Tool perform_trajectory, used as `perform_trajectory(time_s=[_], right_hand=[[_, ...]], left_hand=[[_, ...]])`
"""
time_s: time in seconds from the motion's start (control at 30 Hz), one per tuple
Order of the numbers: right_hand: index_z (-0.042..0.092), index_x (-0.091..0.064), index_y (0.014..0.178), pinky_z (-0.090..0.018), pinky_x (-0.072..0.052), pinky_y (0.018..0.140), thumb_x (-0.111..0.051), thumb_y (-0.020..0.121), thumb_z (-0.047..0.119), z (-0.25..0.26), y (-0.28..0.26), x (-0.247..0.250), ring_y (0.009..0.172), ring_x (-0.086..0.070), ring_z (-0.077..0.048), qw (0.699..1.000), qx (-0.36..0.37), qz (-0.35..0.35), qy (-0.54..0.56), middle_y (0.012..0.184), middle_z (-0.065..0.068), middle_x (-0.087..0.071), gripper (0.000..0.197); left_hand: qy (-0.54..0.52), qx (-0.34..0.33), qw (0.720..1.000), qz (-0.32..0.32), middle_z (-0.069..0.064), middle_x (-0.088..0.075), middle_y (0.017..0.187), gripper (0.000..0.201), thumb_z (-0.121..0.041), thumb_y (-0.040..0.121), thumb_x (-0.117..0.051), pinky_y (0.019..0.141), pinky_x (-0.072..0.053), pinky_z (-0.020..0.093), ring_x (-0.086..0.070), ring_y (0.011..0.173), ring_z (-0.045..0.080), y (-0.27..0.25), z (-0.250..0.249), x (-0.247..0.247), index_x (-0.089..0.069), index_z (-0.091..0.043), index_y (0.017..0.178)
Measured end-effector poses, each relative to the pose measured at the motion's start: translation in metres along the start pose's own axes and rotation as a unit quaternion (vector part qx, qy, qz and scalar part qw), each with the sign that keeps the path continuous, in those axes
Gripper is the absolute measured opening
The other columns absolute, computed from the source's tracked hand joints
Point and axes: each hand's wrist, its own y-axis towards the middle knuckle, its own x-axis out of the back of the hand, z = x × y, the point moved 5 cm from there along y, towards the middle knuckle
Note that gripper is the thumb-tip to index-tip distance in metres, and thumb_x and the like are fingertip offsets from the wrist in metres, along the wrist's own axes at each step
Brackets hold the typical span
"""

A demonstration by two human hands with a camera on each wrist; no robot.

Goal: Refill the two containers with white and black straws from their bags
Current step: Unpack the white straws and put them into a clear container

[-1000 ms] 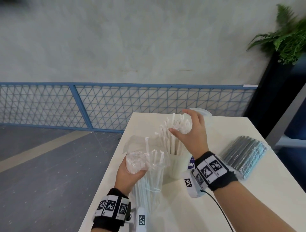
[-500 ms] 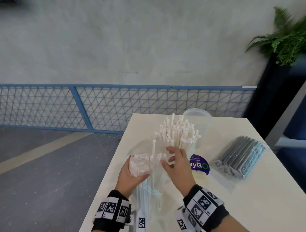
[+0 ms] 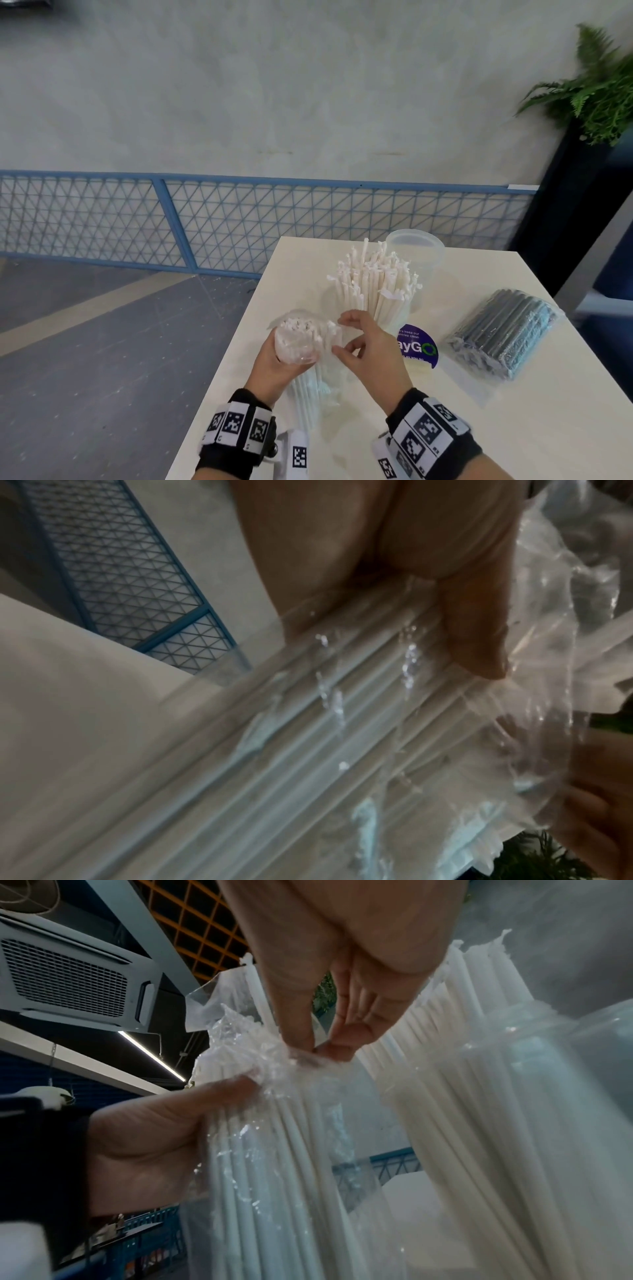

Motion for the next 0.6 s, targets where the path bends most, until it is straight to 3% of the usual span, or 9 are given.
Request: perform_trajectory(time_s=[0.1, 0.17, 0.3, 0.37, 0.47, 0.6], right_hand=[[0.031, -0.047, 0.099, -0.008, -0.045, 0.066, -0.074, 0.074, 0.008, 0.007, -0.005, 0.0, 0.076, -0.06, -0.006, 0.997, 0.051, -0.049, 0.009, 0.101, 0.012, -0.053, 0.044], [0.029, -0.048, 0.095, -0.006, -0.044, 0.071, -0.075, 0.073, 0.009, 0.008, -0.005, -0.004, 0.087, -0.058, -0.002, 0.995, 0.08, -0.056, -0.016, 0.098, 0.009, -0.052, 0.04], [0.022, -0.048, 0.114, -0.001, -0.039, 0.079, -0.078, 0.071, 0.016, 0.0, -0.001, -0.009, 0.101, -0.051, 0.006, 0.999, 0.029, -0.034, -0.017, 0.111, 0.01, -0.052, 0.053], [0.021, -0.046, 0.116, -0.002, -0.041, 0.077, -0.079, 0.07, 0.017, -0.002, 0.004, -0.009, 0.098, -0.054, 0.002, 1.0, -0.002, -0.031, 0.006, 0.115, 0.008, -0.049, 0.057], [0.018, -0.053, 0.111, -0.002, -0.041, 0.071, -0.076, 0.074, 0.022, -0.002, 0.008, -0.01, 0.085, -0.057, 0.002, 0.999, -0.018, -0.011, -0.027, 0.114, 0.003, -0.055, 0.044], [0.017, -0.049, 0.12, 0.001, -0.039, 0.066, -0.076, 0.074, 0.026, -0.002, 0.01, -0.01, 0.073, -0.058, 0.002, 0.999, -0.036, 0.008, -0.022, 0.108, 0.007, -0.058, 0.054]], left_hand=[[0.006, -0.01, 1.0, -0.005, 0.003, -0.064, 0.112, 0.079, -0.031, 0.044, -0.083, 0.084, -0.053, 0.021, -0.062, 0.106, 0.012, -0.001, -0.002, 0.0, -0.05, -0.02, 0.115], [0.012, -0.02, 1.0, -0.006, 0.001, -0.064, 0.11, 0.073, -0.029, 0.047, -0.082, 0.082, -0.052, 0.02, -0.063, 0.103, 0.008, -0.001, -0.004, 0.001, -0.05, -0.024, 0.112], [0.018, -0.031, 0.999, 0.007, 0.002, -0.066, 0.109, 0.067, -0.027, 0.051, -0.081, 0.078, -0.052, 0.018, -0.065, 0.101, 0.007, -0.002, -0.006, 0.0, -0.052, -0.021, 0.111], [0.018, -0.034, 0.999, 0.007, -0.001, -0.067, 0.107, 0.066, -0.028, 0.05, -0.08, 0.076, -0.051, 0.015, -0.065, 0.098, 0.004, -0.002, -0.006, 0.001, -0.053, -0.022, 0.109], [0.02, -0.04, 0.999, 0.007, -0.004, -0.068, 0.105, 0.065, -0.029, 0.05, -0.08, 0.075, -0.05, 0.013, -0.066, 0.096, 0.002, -0.002, -0.008, 0.002, -0.054, -0.022, 0.109], [0.027, -0.041, 0.999, 0.017, 0.002, -0.068, 0.108, 0.063, -0.029, 0.054, -0.08, 0.079, -0.052, 0.018, -0.065, 0.103, 0.01, -0.003, -0.006, 0.002, -0.054, -0.022, 0.111]])
